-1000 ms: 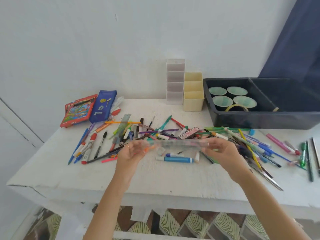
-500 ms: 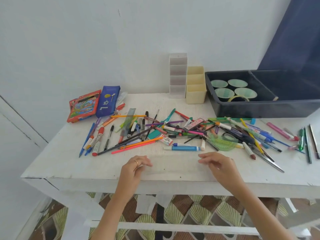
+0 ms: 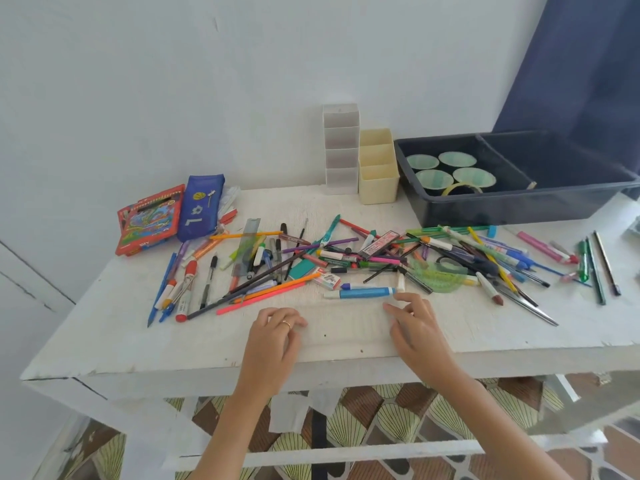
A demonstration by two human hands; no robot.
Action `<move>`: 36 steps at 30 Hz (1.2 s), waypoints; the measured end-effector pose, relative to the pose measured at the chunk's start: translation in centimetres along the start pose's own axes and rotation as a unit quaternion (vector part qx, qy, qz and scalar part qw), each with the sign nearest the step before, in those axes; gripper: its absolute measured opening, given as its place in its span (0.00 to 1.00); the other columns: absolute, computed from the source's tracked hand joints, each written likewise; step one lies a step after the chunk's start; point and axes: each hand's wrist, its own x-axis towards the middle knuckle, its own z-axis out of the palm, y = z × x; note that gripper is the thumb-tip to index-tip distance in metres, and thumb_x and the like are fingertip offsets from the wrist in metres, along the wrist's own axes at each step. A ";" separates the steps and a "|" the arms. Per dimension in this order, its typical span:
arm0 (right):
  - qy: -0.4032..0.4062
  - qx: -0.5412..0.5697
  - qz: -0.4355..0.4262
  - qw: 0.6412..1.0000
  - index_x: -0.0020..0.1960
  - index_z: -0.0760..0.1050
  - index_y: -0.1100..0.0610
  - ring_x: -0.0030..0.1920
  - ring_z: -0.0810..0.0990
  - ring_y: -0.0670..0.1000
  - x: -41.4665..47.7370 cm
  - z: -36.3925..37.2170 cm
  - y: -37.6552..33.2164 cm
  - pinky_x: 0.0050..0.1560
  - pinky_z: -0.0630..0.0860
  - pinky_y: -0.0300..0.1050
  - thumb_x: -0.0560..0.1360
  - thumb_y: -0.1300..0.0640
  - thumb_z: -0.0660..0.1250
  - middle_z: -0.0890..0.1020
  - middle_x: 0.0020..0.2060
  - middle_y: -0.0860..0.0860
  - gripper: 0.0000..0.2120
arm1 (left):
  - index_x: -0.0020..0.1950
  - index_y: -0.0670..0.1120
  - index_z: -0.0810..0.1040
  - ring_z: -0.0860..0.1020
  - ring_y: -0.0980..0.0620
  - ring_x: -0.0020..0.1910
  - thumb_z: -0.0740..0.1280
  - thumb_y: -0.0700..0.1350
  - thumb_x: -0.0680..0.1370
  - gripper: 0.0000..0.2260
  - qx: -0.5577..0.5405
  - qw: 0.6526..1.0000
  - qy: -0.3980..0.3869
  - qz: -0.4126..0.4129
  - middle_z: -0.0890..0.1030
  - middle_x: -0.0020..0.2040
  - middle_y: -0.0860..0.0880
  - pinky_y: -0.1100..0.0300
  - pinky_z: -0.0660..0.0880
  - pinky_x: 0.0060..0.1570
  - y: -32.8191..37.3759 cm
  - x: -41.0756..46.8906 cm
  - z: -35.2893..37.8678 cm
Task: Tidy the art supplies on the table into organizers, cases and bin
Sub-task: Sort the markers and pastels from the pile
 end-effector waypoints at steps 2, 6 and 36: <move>-0.006 -0.020 -0.004 1.000 0.59 0.77 0.62 0.55 0.70 0.54 0.1 0.0 -0.1 0.53 0.73 0.49 0.77 0.64 0.61 0.71 0.61 0.57 0.13 | 0.51 0.51 0.80 0.66 0.61 0.56 0.50 0.51 0.77 0.18 0.011 1.000 0.001 0.012 0.77 0.53 0.59 0.64 0.62 0.57 0.0 0.2 0.0; 0.003 0.033 0.036 0.999 0.60 0.77 0.57 0.58 0.69 0.50 0.9 -0.8 -0.4 0.57 0.66 0.41 0.78 0.62 0.60 0.72 0.59 0.52 0.12 | 0.51 0.52 0.80 0.67 0.64 0.57 0.56 0.52 0.76 0.14 -0.072 0.996 0.059 -0.013 0.77 0.53 0.61 0.70 0.59 0.60 0.0 0.9 -0.5; -0.100 0.143 0.062 0.983 0.53 0.77 0.51 0.38 0.77 0.45 10.9 -2.5 -2.5 0.40 0.74 0.30 0.72 0.57 0.72 0.80 0.38 0.47 0.11 | 0.47 0.54 0.82 0.71 0.58 0.54 0.73 0.53 0.70 0.08 -0.196 0.962 0.028 -0.190 0.77 0.48 0.57 0.58 0.69 0.56 -1.6 3.4 0.1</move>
